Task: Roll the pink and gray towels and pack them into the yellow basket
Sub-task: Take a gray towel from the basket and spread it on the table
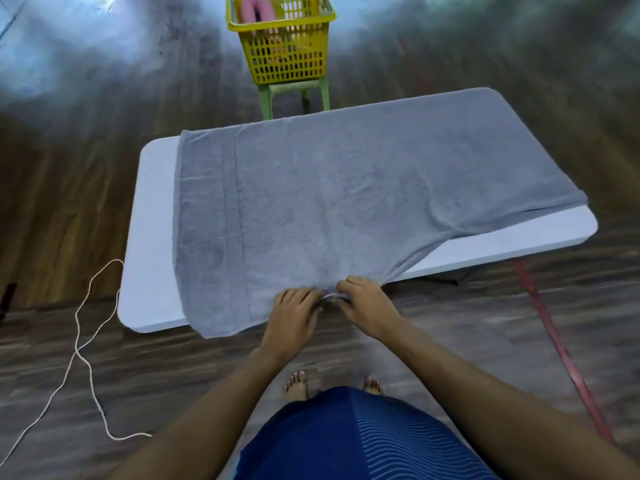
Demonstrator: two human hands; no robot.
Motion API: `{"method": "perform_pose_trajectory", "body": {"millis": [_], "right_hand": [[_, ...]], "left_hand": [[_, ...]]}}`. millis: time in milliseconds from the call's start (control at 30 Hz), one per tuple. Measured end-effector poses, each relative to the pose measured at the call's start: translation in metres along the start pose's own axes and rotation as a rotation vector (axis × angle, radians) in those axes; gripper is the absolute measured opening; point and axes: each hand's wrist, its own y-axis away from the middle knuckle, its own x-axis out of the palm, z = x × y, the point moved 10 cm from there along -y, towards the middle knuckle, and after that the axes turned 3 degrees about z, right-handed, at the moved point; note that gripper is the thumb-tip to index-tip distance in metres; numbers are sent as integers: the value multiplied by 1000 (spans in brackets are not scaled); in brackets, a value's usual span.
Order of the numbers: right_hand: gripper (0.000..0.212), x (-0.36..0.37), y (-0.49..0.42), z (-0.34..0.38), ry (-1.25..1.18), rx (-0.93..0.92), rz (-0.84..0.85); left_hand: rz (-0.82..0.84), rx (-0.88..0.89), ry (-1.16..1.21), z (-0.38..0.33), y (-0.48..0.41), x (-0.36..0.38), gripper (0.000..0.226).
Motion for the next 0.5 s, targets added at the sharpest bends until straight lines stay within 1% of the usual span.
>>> {"method": "perform_pose_trajectory", "body": {"millis": [67,133,200,267,300,367,433,500], "right_hand": [[14,-7,2,-10,18,-3,21],[20,-7,5,-29,115,25,111],[26,-7,12,-58,219,71,200],[33,-12,20,-94,268,130,242],[33,-17,24,-111,276,161,242],[27,-30,30,-138,273,201,213],[22,-42,34,-148,260,177,162],[19,-48,39,-146,187,125,135]], "left_hand": [[-41,-12,48,-15,-12,2,22],[-48,0,67,-21,-16,1,20],[-60,6,69,-21,-13,-2,21],[-50,-9,58,-15,-8,-3,20],[-35,-21,48,-11,-5,-1,19],[-2,-71,5,-2,1,8,20],[23,-150,-82,5,4,18,23],[34,-189,-158,-5,0,29,24]]}}
